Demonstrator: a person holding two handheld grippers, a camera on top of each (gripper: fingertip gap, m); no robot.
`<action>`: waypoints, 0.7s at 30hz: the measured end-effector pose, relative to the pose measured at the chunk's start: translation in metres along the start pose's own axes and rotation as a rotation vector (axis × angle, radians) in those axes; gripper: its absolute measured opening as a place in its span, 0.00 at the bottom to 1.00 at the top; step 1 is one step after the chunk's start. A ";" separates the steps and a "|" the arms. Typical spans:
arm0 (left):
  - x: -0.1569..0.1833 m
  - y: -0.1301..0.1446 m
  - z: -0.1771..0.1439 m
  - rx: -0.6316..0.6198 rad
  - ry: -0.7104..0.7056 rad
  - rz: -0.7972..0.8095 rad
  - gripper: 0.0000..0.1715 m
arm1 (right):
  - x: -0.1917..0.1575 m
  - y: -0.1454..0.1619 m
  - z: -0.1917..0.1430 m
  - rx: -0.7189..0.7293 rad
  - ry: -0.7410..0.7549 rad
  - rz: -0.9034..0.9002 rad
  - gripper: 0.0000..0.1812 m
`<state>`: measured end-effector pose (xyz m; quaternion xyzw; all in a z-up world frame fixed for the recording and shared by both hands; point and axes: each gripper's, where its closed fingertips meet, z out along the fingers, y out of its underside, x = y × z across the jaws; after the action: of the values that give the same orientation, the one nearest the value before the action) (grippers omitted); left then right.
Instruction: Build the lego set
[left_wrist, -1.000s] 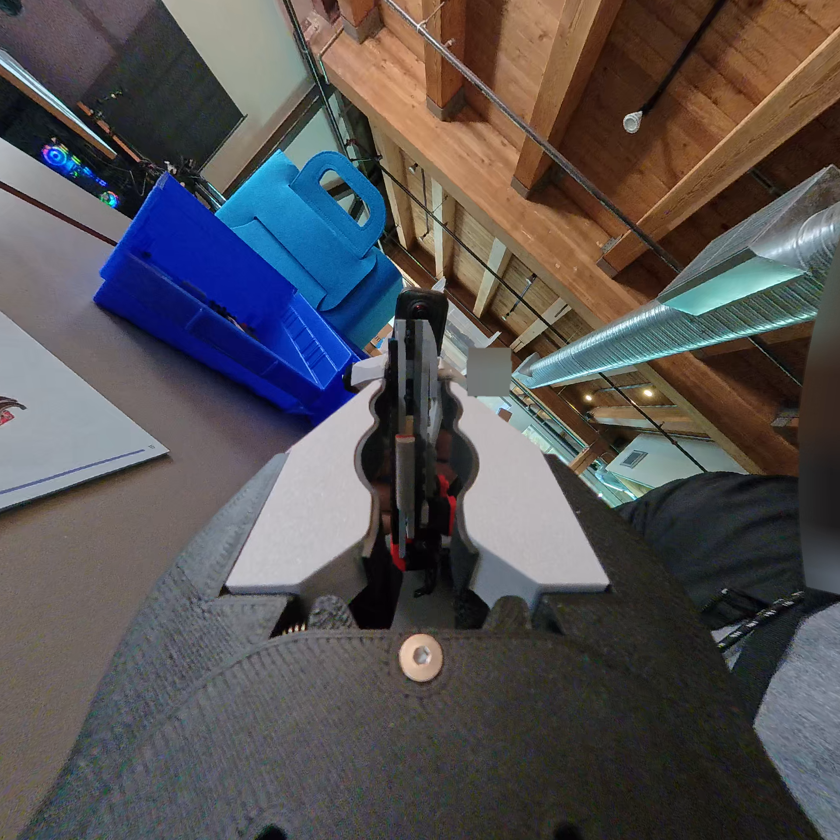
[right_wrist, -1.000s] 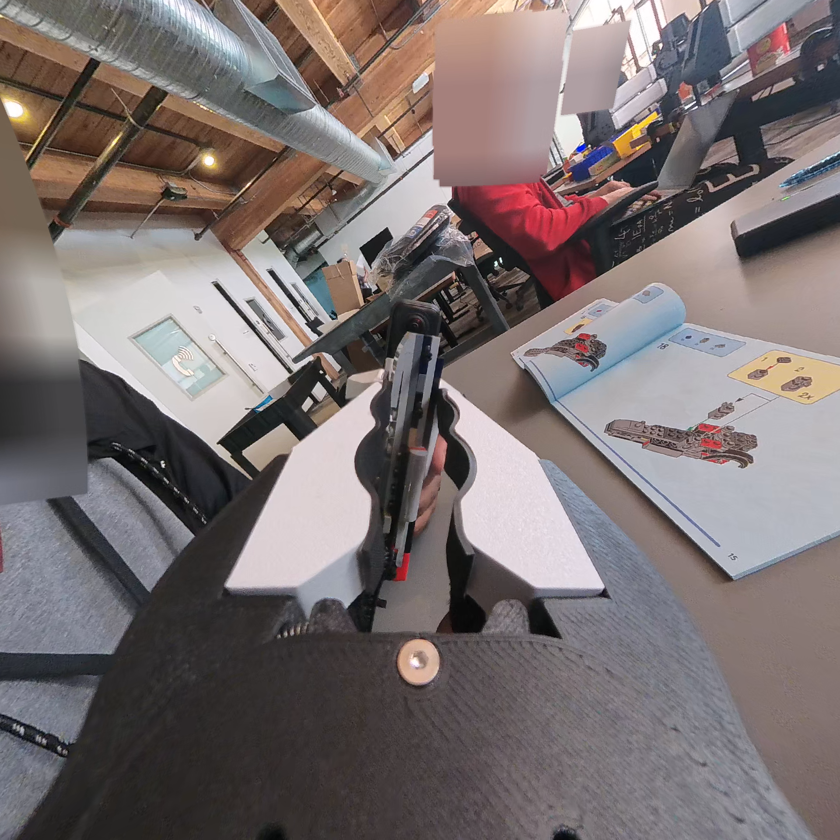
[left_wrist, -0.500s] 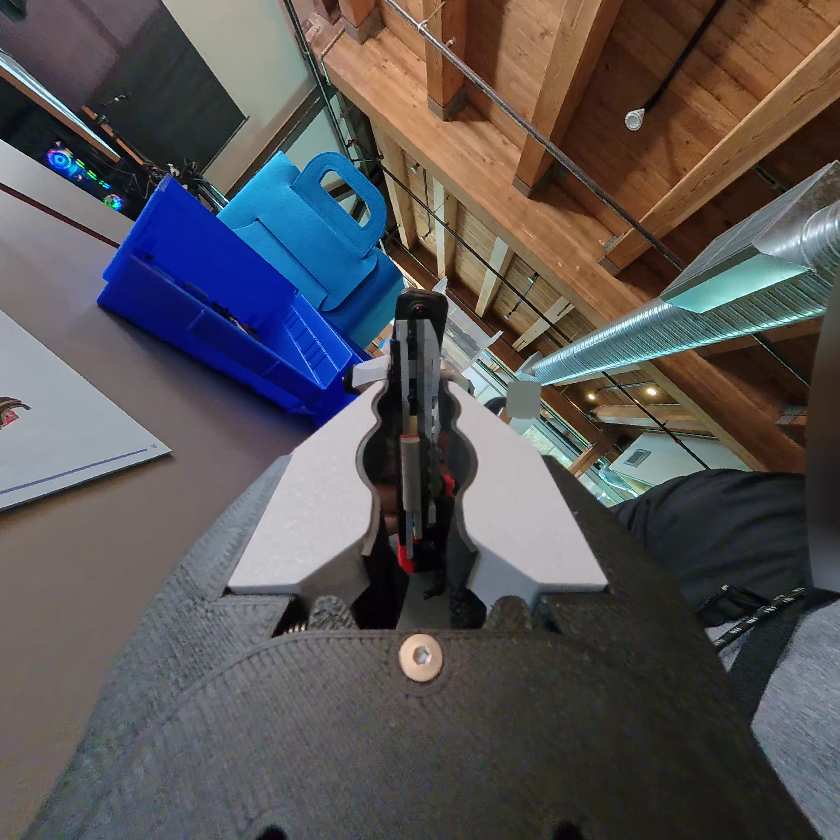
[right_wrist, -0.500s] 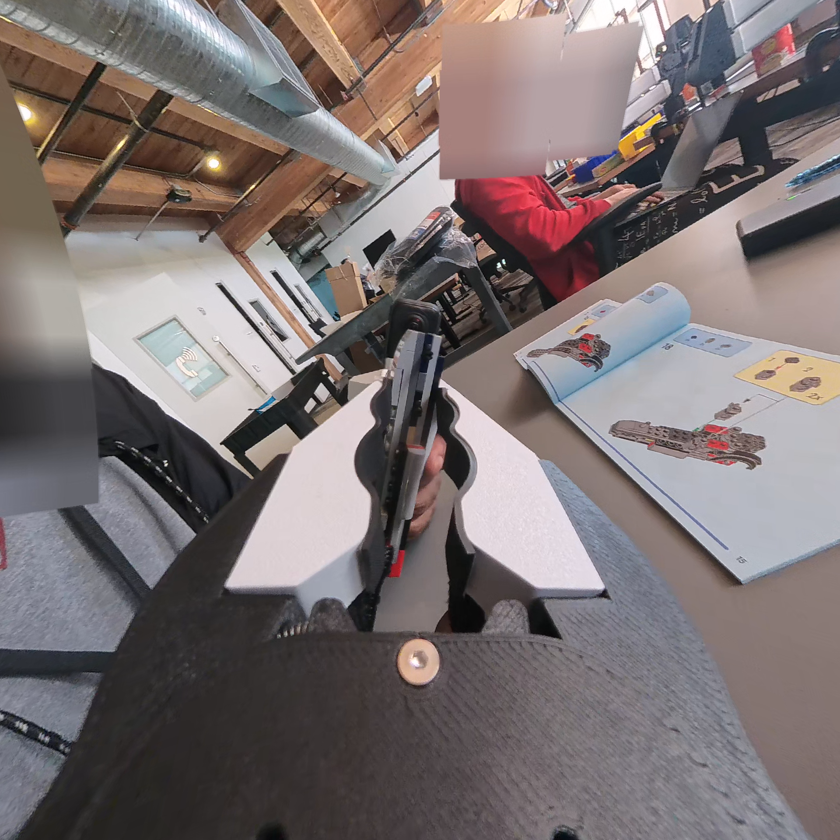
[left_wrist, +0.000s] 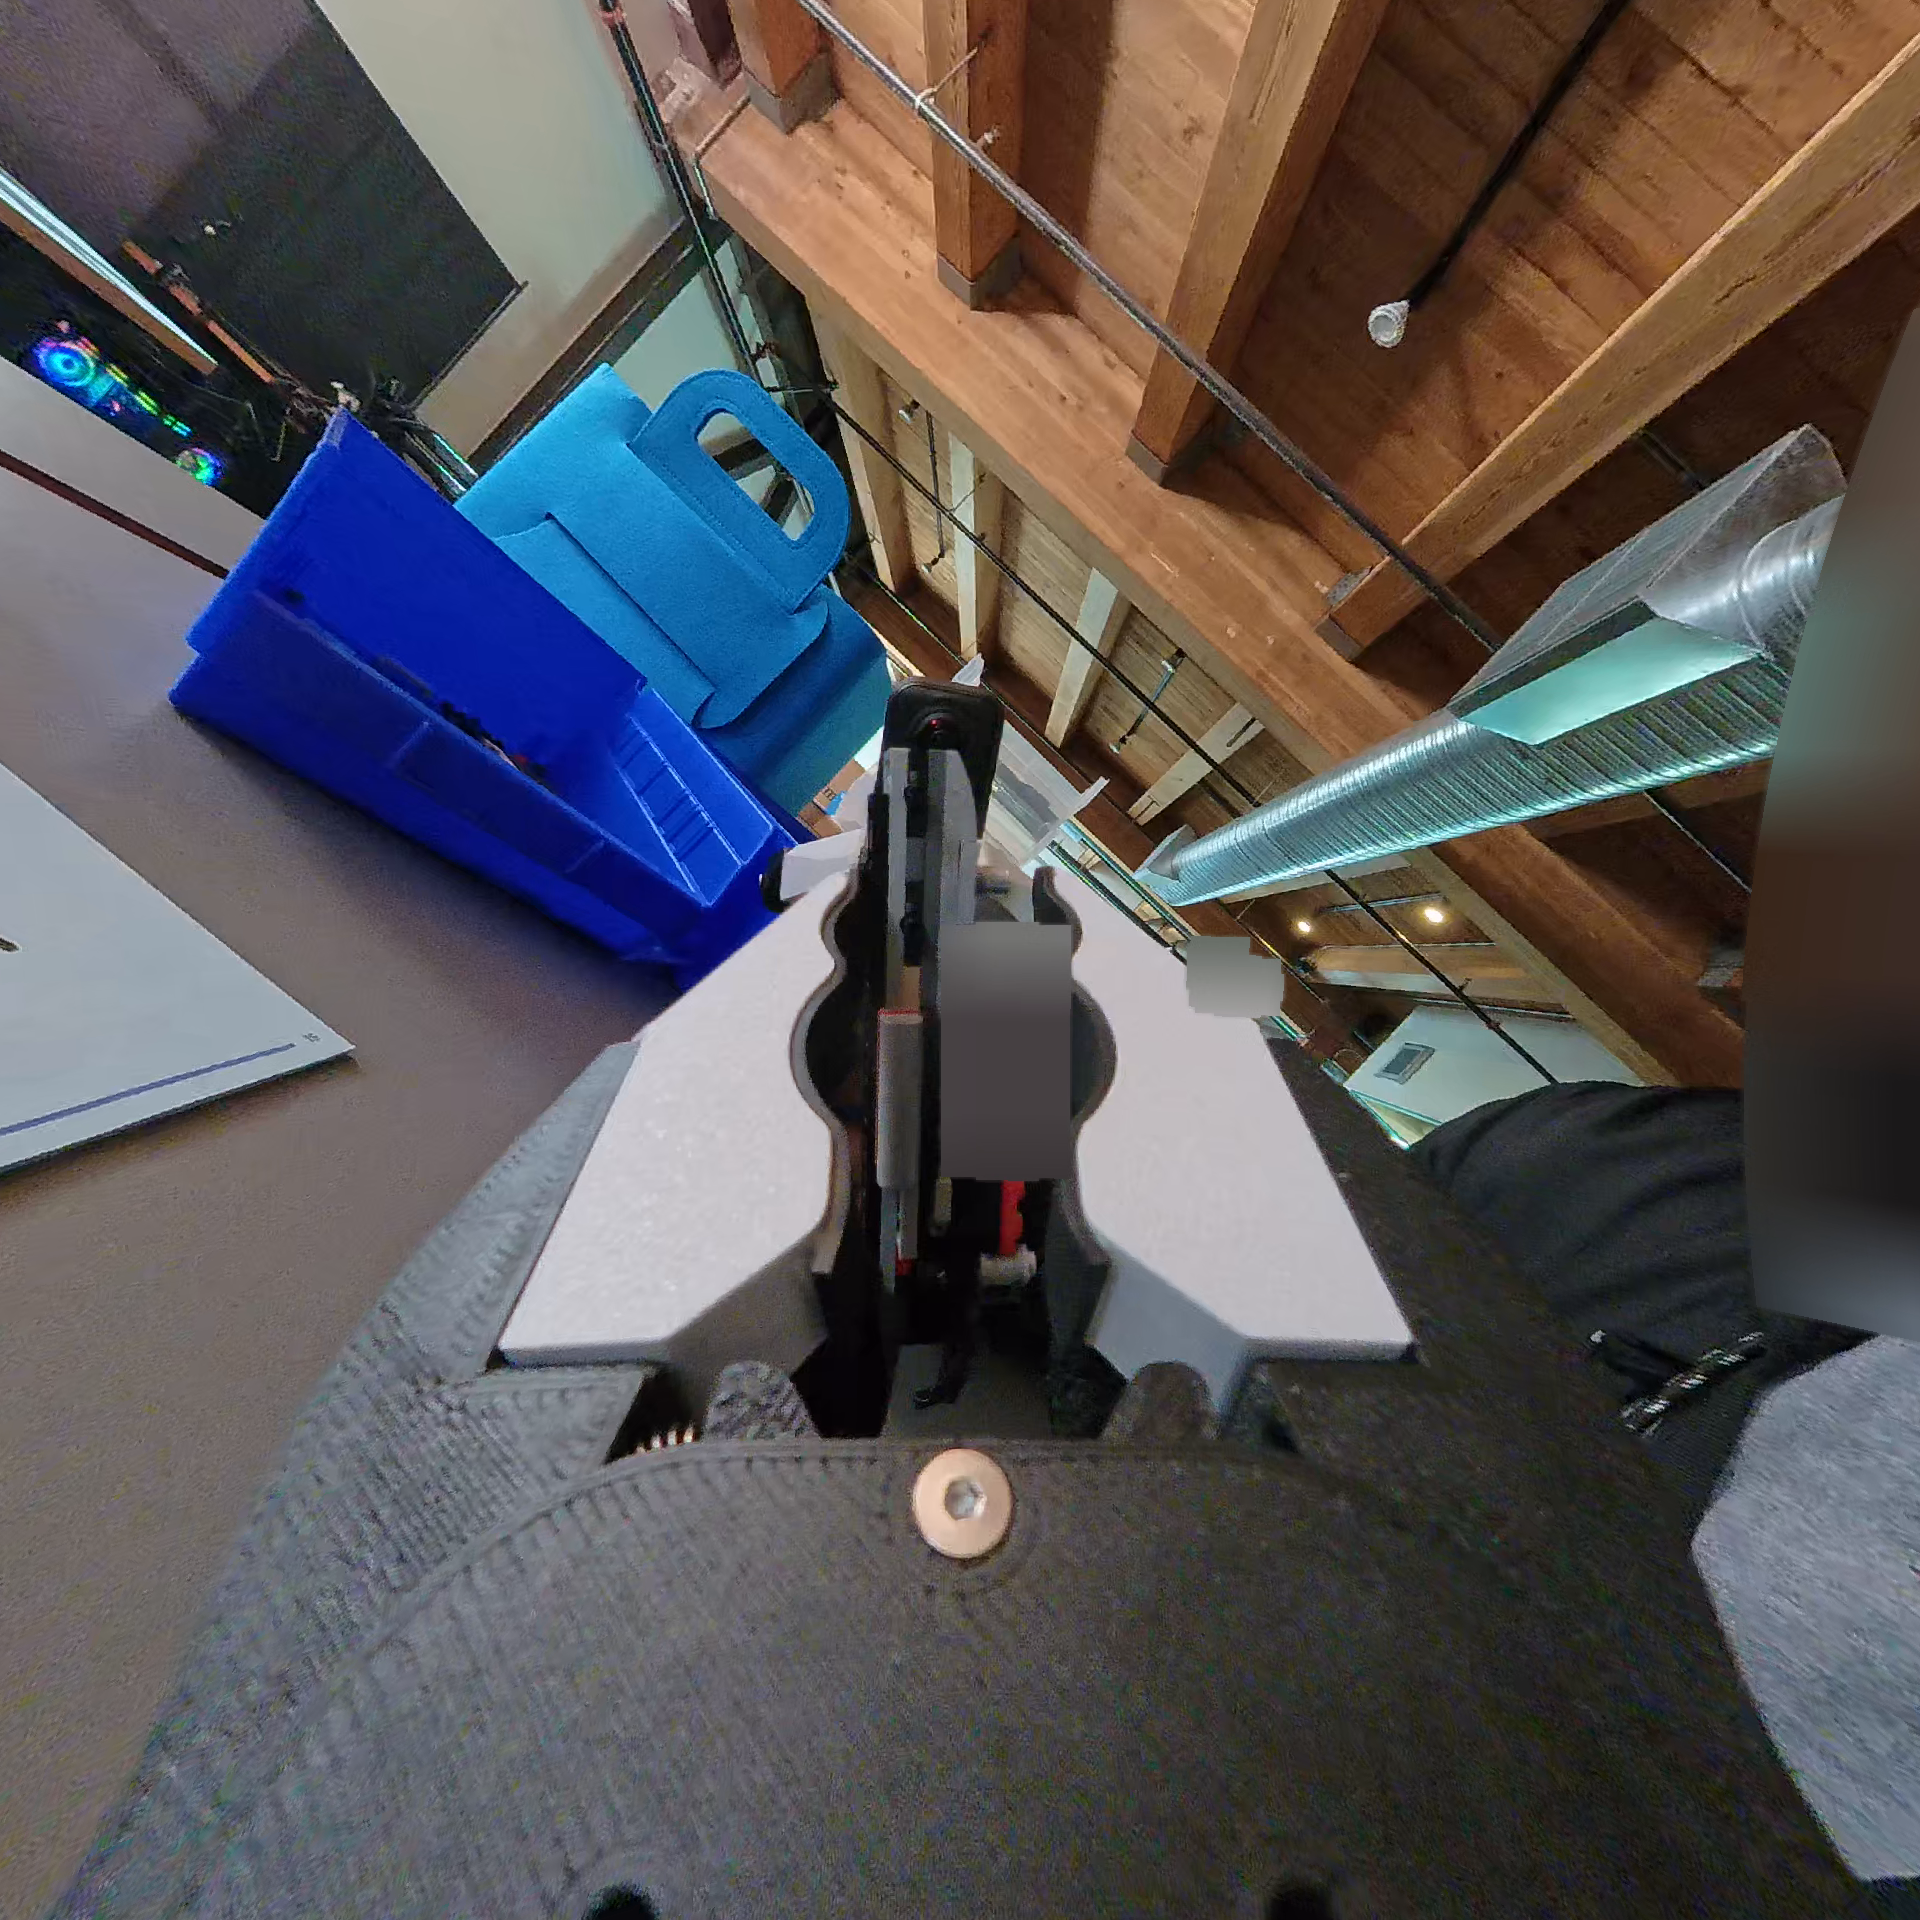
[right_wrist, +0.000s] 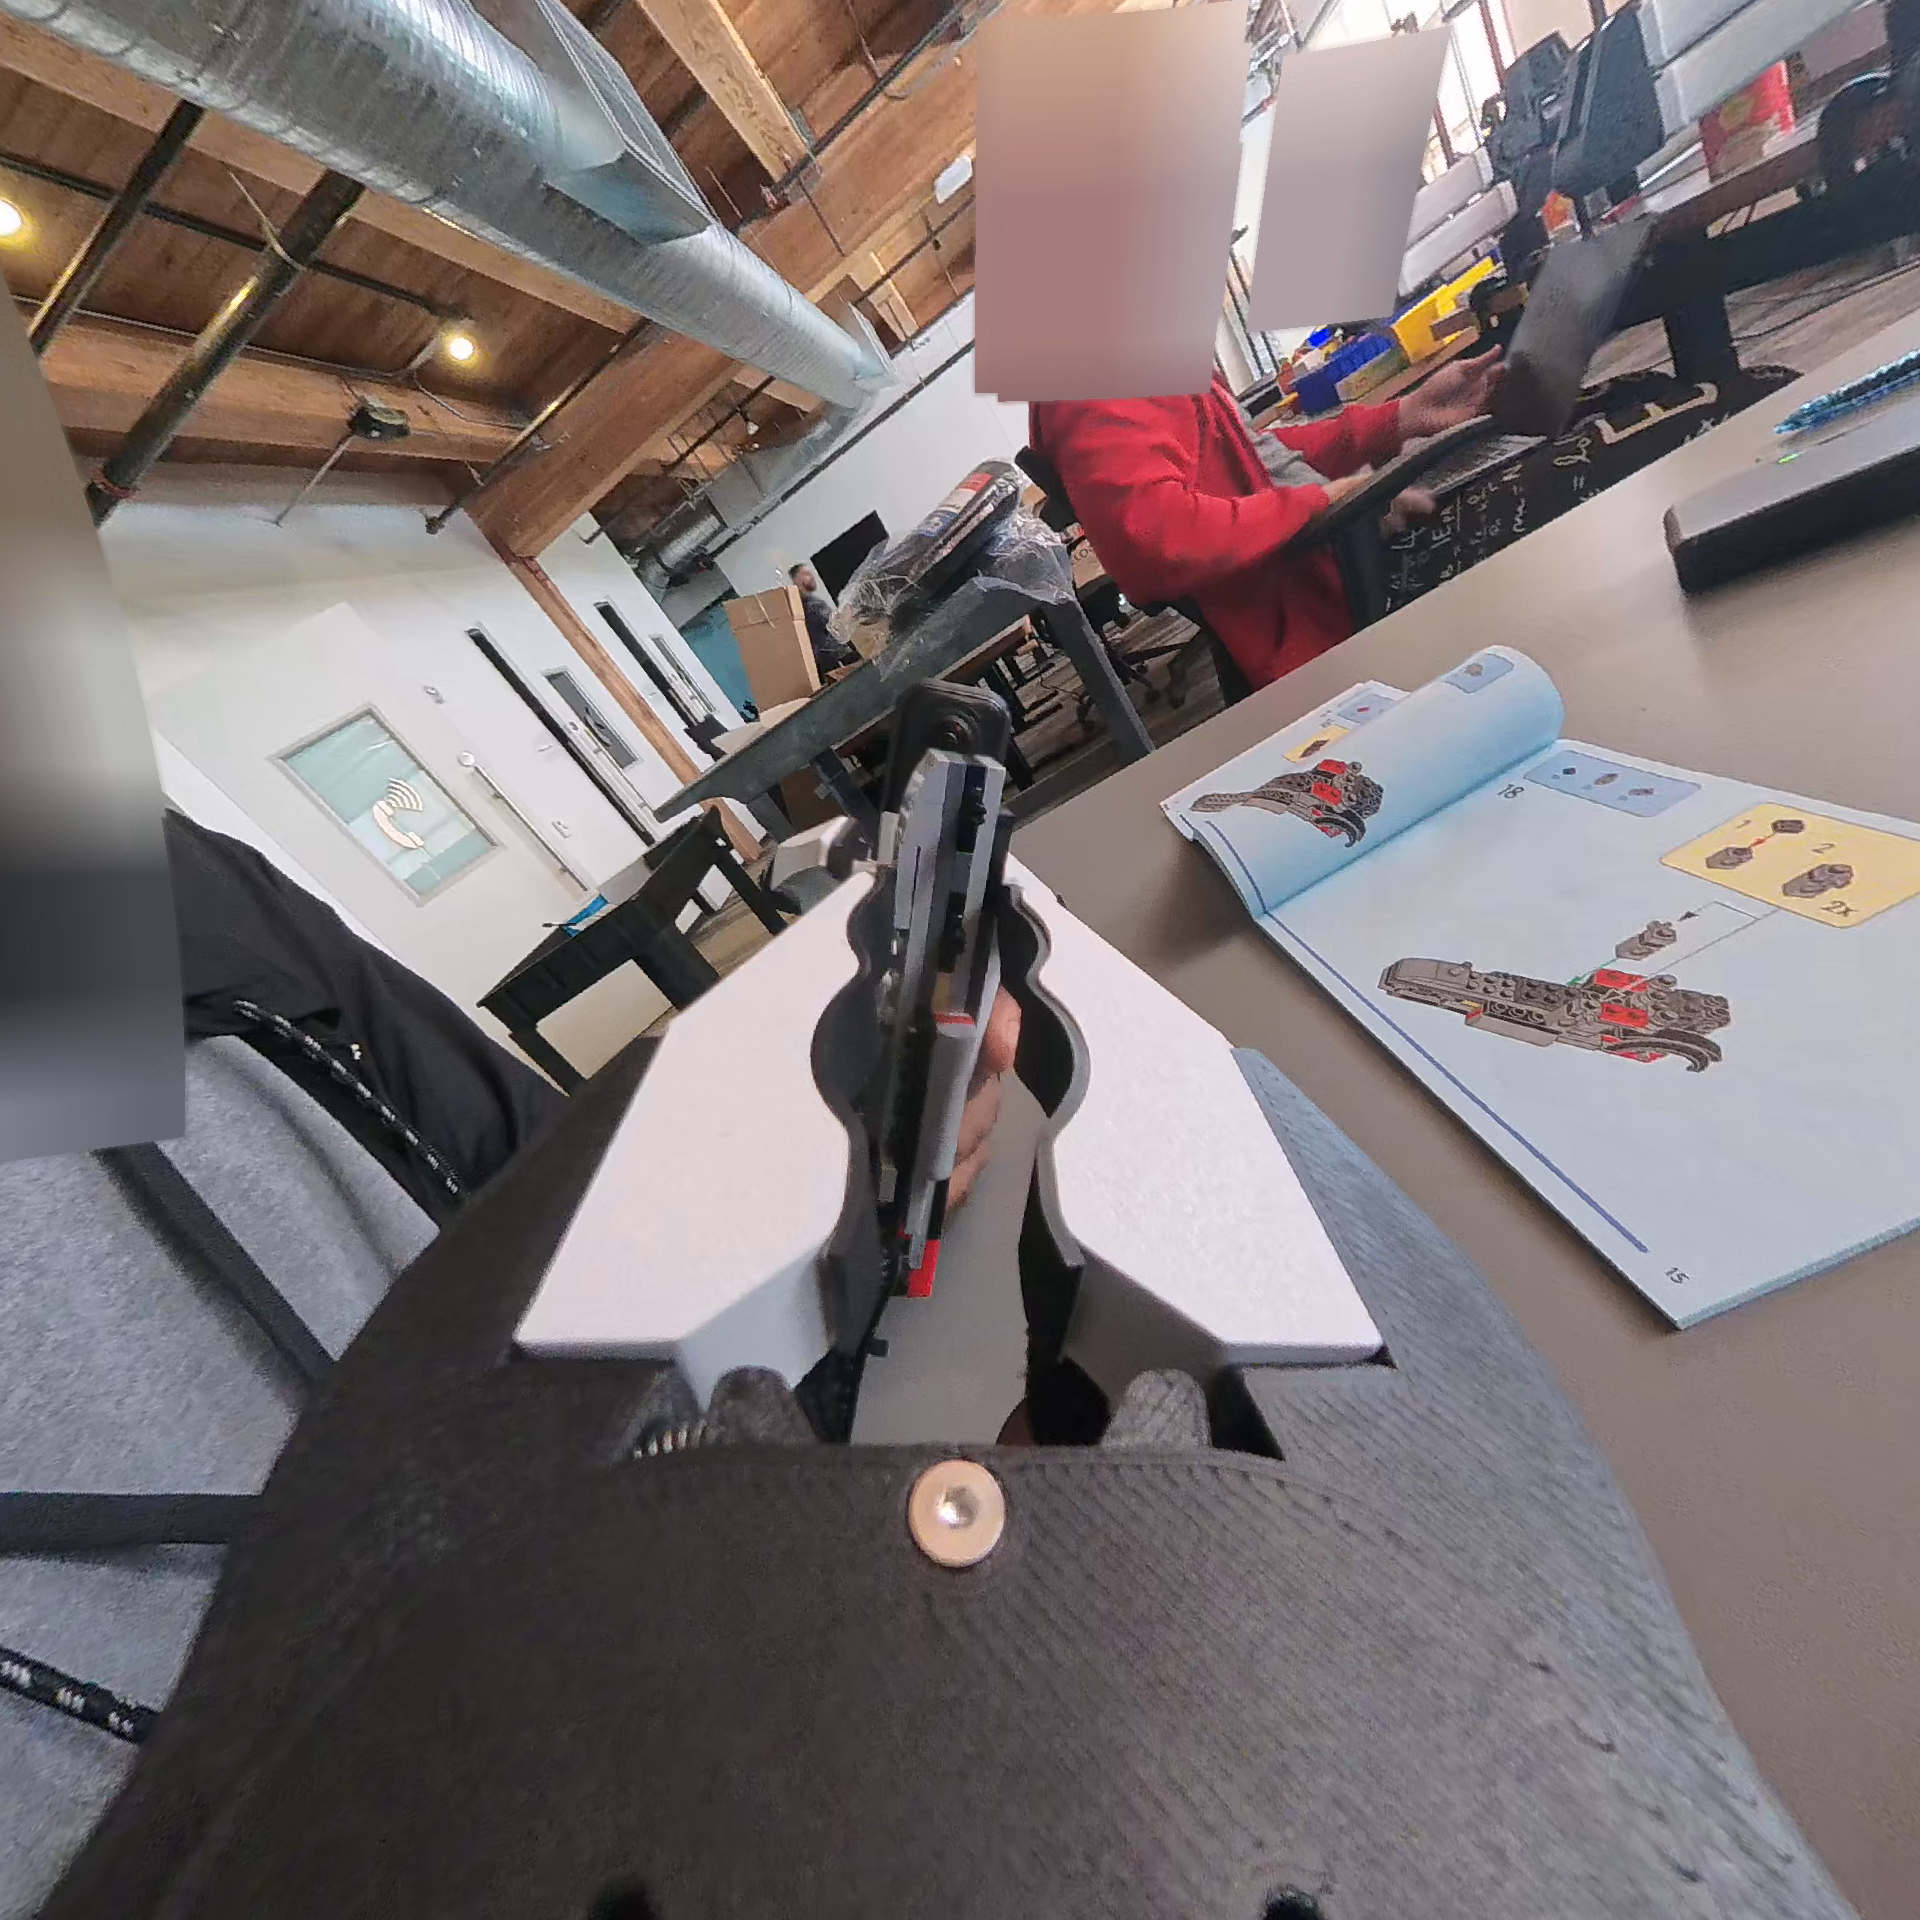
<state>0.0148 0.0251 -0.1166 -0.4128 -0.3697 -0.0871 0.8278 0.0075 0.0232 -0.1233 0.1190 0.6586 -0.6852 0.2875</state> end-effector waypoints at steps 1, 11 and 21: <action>-0.001 -0.001 0.000 0.005 -0.005 0.000 0.18 | 0.000 0.001 0.000 -0.005 0.001 0.000 0.12; -0.004 0.000 -0.001 -0.005 -0.039 0.030 0.11 | -0.003 0.008 0.005 -0.041 -0.001 -0.028 0.11; -0.001 0.000 -0.001 -0.001 -0.046 0.072 0.11 | -0.007 0.007 0.005 -0.038 -0.013 -0.034 0.11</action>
<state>0.0141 0.0246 -0.1180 -0.4281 -0.3735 -0.0481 0.8216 0.0181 0.0204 -0.1254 0.0979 0.6717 -0.6779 0.2823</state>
